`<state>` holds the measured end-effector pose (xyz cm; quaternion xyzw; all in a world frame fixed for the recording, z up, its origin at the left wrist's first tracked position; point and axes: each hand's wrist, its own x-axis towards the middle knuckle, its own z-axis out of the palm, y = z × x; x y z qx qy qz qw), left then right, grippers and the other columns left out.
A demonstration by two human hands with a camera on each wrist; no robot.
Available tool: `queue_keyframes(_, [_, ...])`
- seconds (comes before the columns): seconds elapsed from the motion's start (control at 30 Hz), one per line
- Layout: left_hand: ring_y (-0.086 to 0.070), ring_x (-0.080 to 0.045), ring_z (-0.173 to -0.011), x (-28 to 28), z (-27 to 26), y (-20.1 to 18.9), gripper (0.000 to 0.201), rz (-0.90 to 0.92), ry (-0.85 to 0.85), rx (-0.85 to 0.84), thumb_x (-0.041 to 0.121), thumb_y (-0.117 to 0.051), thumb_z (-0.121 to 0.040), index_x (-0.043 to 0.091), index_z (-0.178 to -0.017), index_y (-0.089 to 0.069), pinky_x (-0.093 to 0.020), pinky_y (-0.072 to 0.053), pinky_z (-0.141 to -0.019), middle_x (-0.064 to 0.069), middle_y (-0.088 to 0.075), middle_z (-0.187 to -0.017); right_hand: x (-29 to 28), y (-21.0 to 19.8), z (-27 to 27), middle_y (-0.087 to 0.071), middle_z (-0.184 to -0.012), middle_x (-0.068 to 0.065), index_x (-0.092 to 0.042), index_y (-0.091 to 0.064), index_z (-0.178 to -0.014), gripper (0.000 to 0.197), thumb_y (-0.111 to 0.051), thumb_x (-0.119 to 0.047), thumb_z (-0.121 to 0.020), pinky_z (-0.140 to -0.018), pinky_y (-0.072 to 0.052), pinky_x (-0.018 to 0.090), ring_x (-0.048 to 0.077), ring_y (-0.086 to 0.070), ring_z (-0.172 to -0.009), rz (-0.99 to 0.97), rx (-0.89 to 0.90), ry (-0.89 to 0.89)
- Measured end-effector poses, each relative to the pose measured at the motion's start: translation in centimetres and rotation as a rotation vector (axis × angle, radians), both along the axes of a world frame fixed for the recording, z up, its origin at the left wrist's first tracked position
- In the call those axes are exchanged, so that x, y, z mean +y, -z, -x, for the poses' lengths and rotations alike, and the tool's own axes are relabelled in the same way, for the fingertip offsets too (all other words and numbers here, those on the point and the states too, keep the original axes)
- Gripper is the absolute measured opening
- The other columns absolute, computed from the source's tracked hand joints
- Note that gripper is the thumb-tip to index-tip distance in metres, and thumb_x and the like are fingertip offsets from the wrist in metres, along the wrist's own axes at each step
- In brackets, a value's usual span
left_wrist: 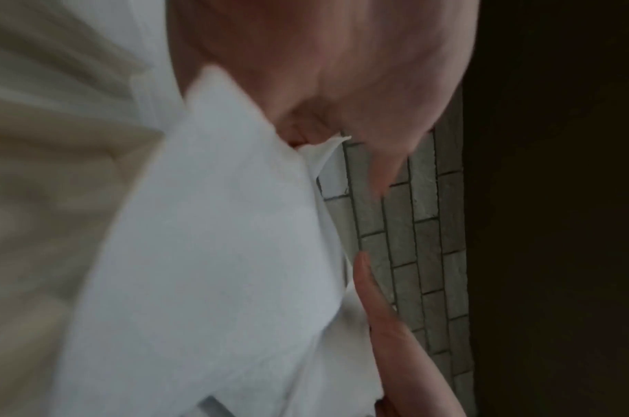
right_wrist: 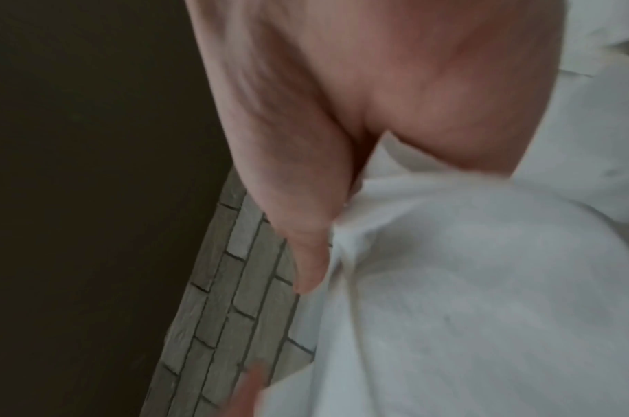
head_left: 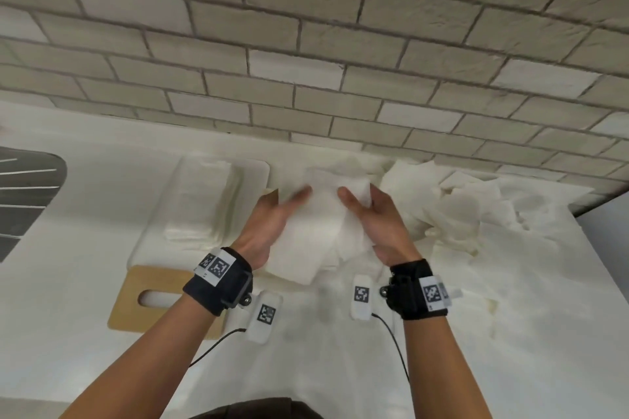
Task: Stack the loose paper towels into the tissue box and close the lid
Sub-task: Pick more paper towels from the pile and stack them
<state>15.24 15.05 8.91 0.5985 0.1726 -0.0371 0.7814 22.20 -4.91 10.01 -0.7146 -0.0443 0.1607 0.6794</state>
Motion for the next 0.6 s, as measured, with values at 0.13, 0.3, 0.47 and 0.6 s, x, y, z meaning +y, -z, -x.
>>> queue_keyframes(0.13, [-0.073, -0.006, -0.102, 4.8, 1.6, 2.0, 0.026, -0.414, -0.058, -0.039, 0.024, -0.083, -0.093, 0.028, -0.117, -0.071, -0.037, -0.059, -0.096, 0.012, -0.079, -0.109, 3.9, 3.5, 2.2, -0.082, -0.115, 0.006, -0.01, -0.076, -0.121, 0.024, -0.069, -0.027, -0.106, -0.104, -0.059, 0.055, 0.027, -0.077, -0.111, 0.006, 0.143, 0.075])
queue_keyframes(0.3, [-0.073, -0.015, -0.108, 11.7, 4.2, 2.4, 0.036, -0.406, -0.185, 0.027, 0.03, -0.082, -0.094, 0.022, -0.127, -0.069, -0.039, -0.061, -0.092, 0.006, -0.078, -0.115, 7.7, 3.4, 3.1, -0.074, -0.084, -0.006, -0.014, -0.07, -0.087, 0.022, -0.072, -0.027, -0.104, -0.082, -0.054, 0.039, 0.017, -0.069, -0.084, 0.028, 0.056, 0.134])
queue_keyframes(0.47, [-0.077, -0.022, -0.105, 16.2, 6.4, 2.0, 0.036, -0.267, -0.347, 0.031, 0.026, -0.083, -0.093, 0.016, -0.125, -0.071, -0.044, -0.063, -0.09, 0.0, -0.081, -0.112, 9.5, 1.7, 2.5, -0.072, -0.089, -0.009, -0.022, -0.065, -0.095, 0.011, -0.073, -0.018, -0.103, -0.075, -0.055, 0.026, 0.01, -0.068, -0.081, -0.009, -0.078, 0.129])
queue_keyframes(0.6, [-0.079, -0.027, -0.104, 17.3, 7.3, 2.3, 0.038, -0.208, -0.383, 0.015, 0.026, -0.083, -0.092, 0.012, -0.125, -0.072, -0.047, -0.063, -0.089, -0.005, -0.082, -0.112, 11.9, 5.6, 2.7, -0.076, -0.114, 0.009, -0.026, -0.041, -0.145, 0.054, -0.063, -0.007, -0.1, -0.084, -0.061, 0.037, 0.015, -0.073, -0.085, 0.374, -0.044, 0.14])
